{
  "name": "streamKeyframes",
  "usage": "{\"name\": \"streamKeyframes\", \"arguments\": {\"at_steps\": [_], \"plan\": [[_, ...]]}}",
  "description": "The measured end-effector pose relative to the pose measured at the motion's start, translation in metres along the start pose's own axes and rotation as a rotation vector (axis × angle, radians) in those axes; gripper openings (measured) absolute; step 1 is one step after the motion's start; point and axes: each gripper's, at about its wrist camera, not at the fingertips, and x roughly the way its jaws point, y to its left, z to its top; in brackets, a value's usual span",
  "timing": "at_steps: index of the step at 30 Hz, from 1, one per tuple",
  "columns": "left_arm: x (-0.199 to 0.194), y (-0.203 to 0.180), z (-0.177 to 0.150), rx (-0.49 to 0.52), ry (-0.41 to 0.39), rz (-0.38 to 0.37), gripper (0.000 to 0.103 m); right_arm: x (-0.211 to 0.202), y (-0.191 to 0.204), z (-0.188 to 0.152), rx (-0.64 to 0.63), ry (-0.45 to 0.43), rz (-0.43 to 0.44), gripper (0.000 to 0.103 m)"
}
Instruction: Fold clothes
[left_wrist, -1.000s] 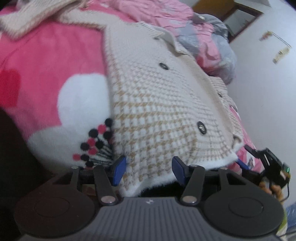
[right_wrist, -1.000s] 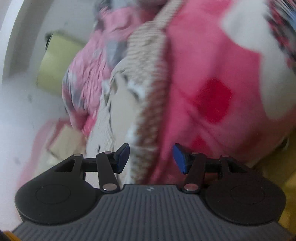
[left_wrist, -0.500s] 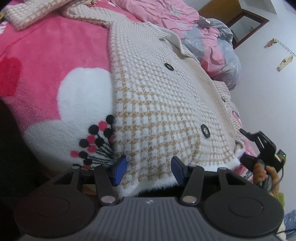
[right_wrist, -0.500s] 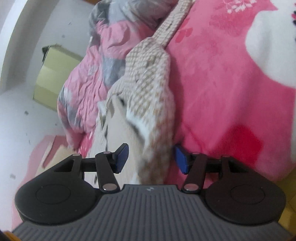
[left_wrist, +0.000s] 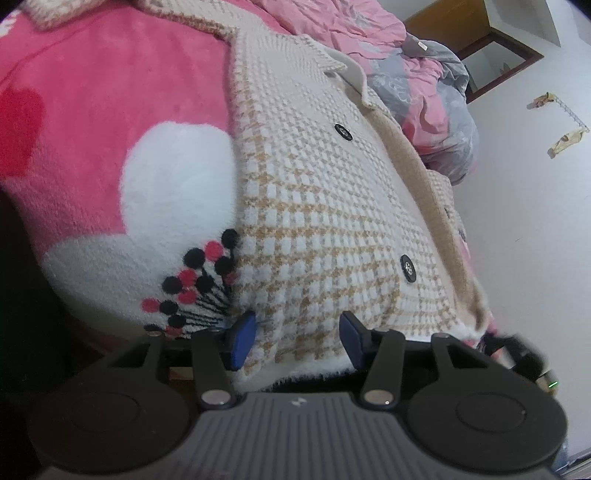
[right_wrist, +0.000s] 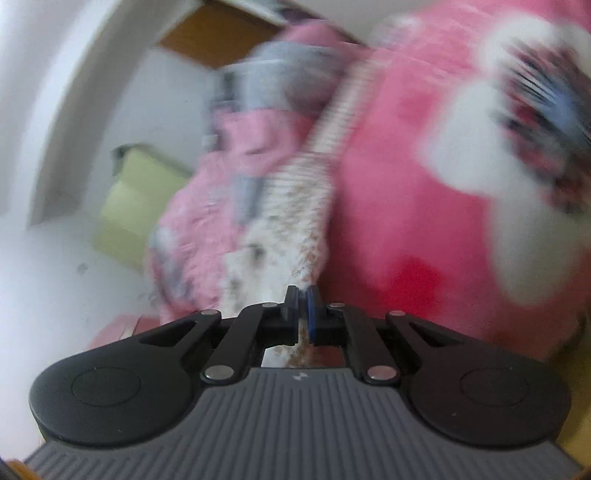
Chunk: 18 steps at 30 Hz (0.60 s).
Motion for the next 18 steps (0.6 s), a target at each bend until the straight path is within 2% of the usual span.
{"name": "streamKeyframes", "arguments": {"at_steps": [1, 2, 4, 6, 7, 8, 11, 15, 16, 17, 18], "plan": [[0.0, 0.0, 0.0, -0.003, 0.001, -0.003, 0.051, -0.002, -0.015, -0.002, 0.062, 0.005, -0.009, 0.003], [0.0, 0.001, 0.0, -0.005, 0.0, -0.006, 0.051, -0.005, -0.019, -0.004, 0.071, 0.014, -0.007, 0.005], [0.001, 0.002, -0.001, -0.004, -0.006, -0.013, 0.053, -0.013, -0.01, -0.011, 0.008, 0.047, 0.015, 0.008], [0.004, 0.001, -0.003, 0.001, -0.008, -0.014, 0.055, -0.018, 0.001, -0.019, -0.056, 0.089, 0.037, 0.027], [0.005, 0.0, -0.003, 0.006, -0.008, -0.008, 0.055, -0.016, 0.01, -0.024, -0.088, 0.126, 0.047, 0.047], [0.005, -0.001, -0.004, 0.014, -0.01, 0.0, 0.055, -0.013, 0.019, -0.031, -0.12, 0.164, 0.055, 0.056], [0.005, -0.007, -0.007, 0.037, -0.018, 0.026, 0.055, 0.003, 0.042, -0.049, -0.203, 0.269, 0.069, 0.057], [0.002, -0.007, -0.007, 0.027, -0.02, 0.033, 0.051, 0.034, 0.056, -0.066, -0.212, 0.33, 0.032, 0.056], [0.001, -0.007, -0.007, 0.019, -0.019, 0.031, 0.05, 0.038, 0.056, -0.069, -0.21, 0.339, 0.016, 0.048], [0.0, -0.006, -0.008, 0.013, -0.019, 0.03, 0.048, 0.042, 0.056, -0.072, -0.207, 0.348, -0.001, 0.012], [-0.001, -0.005, -0.008, 0.01, -0.019, 0.027, 0.048, 0.043, 0.055, -0.074, -0.206, 0.352, -0.006, 0.004]]}}
